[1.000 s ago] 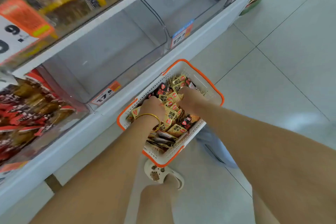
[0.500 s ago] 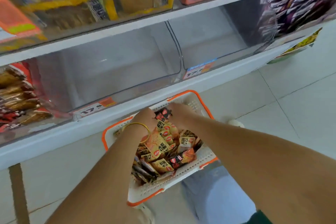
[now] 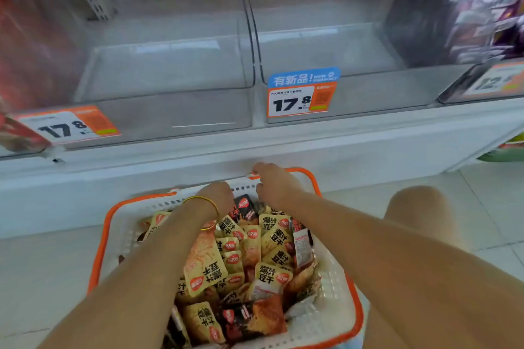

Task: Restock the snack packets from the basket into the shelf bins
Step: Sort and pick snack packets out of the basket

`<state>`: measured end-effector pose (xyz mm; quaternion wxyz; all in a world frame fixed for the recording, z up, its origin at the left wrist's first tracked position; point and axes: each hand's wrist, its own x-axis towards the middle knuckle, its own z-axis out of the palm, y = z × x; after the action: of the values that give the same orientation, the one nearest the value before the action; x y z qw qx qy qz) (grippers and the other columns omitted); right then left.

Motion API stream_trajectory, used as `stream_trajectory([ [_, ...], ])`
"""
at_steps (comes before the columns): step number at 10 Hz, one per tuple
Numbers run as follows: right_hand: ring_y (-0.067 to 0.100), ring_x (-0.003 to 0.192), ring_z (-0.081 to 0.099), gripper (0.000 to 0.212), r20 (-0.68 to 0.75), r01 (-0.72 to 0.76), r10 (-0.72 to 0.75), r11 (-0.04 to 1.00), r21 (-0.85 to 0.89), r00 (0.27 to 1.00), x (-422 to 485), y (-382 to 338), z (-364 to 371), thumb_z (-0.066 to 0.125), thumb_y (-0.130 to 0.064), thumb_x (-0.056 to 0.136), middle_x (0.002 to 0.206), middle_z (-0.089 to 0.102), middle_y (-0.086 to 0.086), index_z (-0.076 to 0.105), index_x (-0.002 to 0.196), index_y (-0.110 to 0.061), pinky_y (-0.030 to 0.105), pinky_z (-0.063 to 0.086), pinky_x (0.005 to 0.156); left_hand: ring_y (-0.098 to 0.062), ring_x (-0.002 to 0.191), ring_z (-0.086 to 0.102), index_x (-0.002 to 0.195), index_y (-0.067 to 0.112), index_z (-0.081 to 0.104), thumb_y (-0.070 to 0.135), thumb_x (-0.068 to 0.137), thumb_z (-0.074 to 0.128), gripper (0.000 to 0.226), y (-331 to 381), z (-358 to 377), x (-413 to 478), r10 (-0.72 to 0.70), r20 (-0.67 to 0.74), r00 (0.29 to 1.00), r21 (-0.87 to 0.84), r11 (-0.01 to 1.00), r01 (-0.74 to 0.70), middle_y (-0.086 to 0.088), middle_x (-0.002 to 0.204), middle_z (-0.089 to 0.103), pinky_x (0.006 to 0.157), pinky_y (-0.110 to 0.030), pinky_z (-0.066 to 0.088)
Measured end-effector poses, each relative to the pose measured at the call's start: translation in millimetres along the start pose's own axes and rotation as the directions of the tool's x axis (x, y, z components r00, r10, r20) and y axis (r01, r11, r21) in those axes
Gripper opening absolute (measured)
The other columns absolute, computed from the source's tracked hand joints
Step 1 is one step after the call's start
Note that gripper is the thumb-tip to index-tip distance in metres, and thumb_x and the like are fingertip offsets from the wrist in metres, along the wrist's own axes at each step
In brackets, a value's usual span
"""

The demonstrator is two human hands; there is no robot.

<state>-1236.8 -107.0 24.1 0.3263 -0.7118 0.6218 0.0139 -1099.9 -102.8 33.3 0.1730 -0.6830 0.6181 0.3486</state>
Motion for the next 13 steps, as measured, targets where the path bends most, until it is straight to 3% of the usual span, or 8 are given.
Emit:
stream_trajectory([
  [1, 0.031, 0.112, 0.056, 0.041, -0.052, 0.105, -0.105, 0.994, 0.003, 0.993, -6.7, 9.5, 2.3, 0.045, -0.006, 0.092, 0.132, 0.051, 0.011, 0.047, 0.132, -0.013, 0.038, 0.05, 0.089, -0.027, 0.117, 0.053, 0.125, 0.006, 0.053, 0.01, 0.097, 0.039, 0.031, -9.8, 14.8, -13.8, 0.034, -0.207, 0.978, -0.01, 0.999, -0.037, -0.013, 0.13, 0.055, 0.093, -0.03, 0.042],
  [2, 0.028, 0.106, 0.059, 0.038, -0.057, 0.167, -0.166, 0.986, 0.011, 0.984, -41.1, 14.1, -1.8, 0.046, -0.005, 0.09, 0.125, 0.058, 0.012, 0.051, 0.127, -0.011, 0.032, 0.047, 0.077, -0.026, 0.105, 0.054, 0.113, 0.011, 0.056, 0.009, 0.094, 0.045, 0.022, -17.4, 27.3, -50.1, 0.043, -0.237, 0.97, -0.011, 0.999, -0.047, -0.013, 0.122, 0.057, 0.085, -0.03, 0.041],
  [3, 0.026, 0.1, 0.061, 0.036, -0.095, 0.146, -0.144, 0.989, 0.014, 0.985, -61.1, 19.9, -3.9, 0.05, -0.005, 0.088, 0.118, 0.063, 0.01, 0.054, 0.123, -0.012, 0.033, 0.05, 0.076, -0.025, 0.09, 0.052, 0.1, 0.016, 0.053, 0.007, 0.094, 0.043, 0.014, -17.8, 28.0, -73.0, 0.029, -0.273, 0.961, -0.007, 0.999, -0.032, -0.015, 0.104, 0.054, 0.075, -0.027, 0.038],
  [4, 0.023, 0.096, 0.061, 0.036, -0.142, 0.146, -0.141, 0.989, 0.028, 0.98, -71.4, 24.3, -3.8, 0.05, -0.006, 0.09, 0.118, 0.063, 0.009, 0.053, 0.125, -0.013, 0.032, 0.052, 0.075, -0.029, 0.111, 0.053, 0.122, 0.007, 0.055, 0.005, 0.095, 0.039, 0.032, -20.5, 30.7, -79.9, 0.014, -0.358, 0.933, -0.043, 0.999, -0.031, -0.013, 0.125, 0.056, 0.081, -0.028, 0.038],
  [7, 0.017, 0.085, 0.061, 0.029, -0.158, 0.058, -0.045, 0.995, 0.08, 0.986, -58.2, 42.2, 20.4, 0.047, -0.006, 0.093, 0.109, 0.064, 0.008, 0.06, 0.117, -0.012, 0.035, 0.056, 0.079, -0.029, 0.112, 0.053, 0.124, 0.012, 0.055, 0.001, 0.092, 0.04, 0.037, -28.3, 47.7, -66.5, 0.018, -0.384, 0.923, -0.124, 0.99, -0.07, -0.011, 0.129, 0.055, 0.093, -0.036, 0.045],
  [9, 0.017, 0.073, 0.059, 0.029, 0.019, -0.047, 0.044, 0.973, 0.228, 0.999, -15.3, 34.9, 46.0, 0.049, -0.009, 0.093, 0.108, 0.062, 0.01, 0.055, 0.122, -0.009, 0.032, 0.054, 0.066, -0.027, 0.116, 0.053, 0.124, 0.011, 0.056, -0.002, 0.091, 0.041, 0.038, -37.8, 47.0, -26.7, -0.01, -0.337, 0.942, -0.19, 0.98, -0.058, -0.011, 0.129, 0.056, 0.095, -0.033, 0.042],
  [11, 0.034, 0.105, 0.059, 0.038, 0.207, -0.232, 0.166, 0.908, 0.349, 0.964, 34.5, 23.4, 72.0, 0.051, -0.002, 0.092, 0.122, 0.054, 0.02, 0.044, 0.129, -0.001, 0.046, 0.054, 0.087, -0.023, 0.106, 0.056, 0.118, 0.012, 0.059, -0.002, 0.09, 0.044, 0.035, -57.0, 47.9, 18.3, -0.04, -0.295, 0.955, -0.274, 0.961, -0.044, -0.007, 0.123, 0.06, 0.083, -0.027, 0.044],
  [13, 0.038, 0.113, 0.055, 0.035, 0.183, -0.282, 0.231, 0.895, 0.346, 0.956, 54.3, 32.8, 90.5, 0.053, -0.003, 0.088, 0.122, 0.056, 0.024, 0.05, 0.122, 0.008, 0.041, 0.047, 0.096, -0.02, 0.111, 0.054, 0.12, 0.016, 0.06, 0.002, 0.092, 0.043, 0.035, -55.3, 52.2, 37.1, -0.003, -0.304, 0.953, -0.237, 0.969, -0.072, -0.004, 0.126, 0.059, 0.084, -0.021, 0.037],
])
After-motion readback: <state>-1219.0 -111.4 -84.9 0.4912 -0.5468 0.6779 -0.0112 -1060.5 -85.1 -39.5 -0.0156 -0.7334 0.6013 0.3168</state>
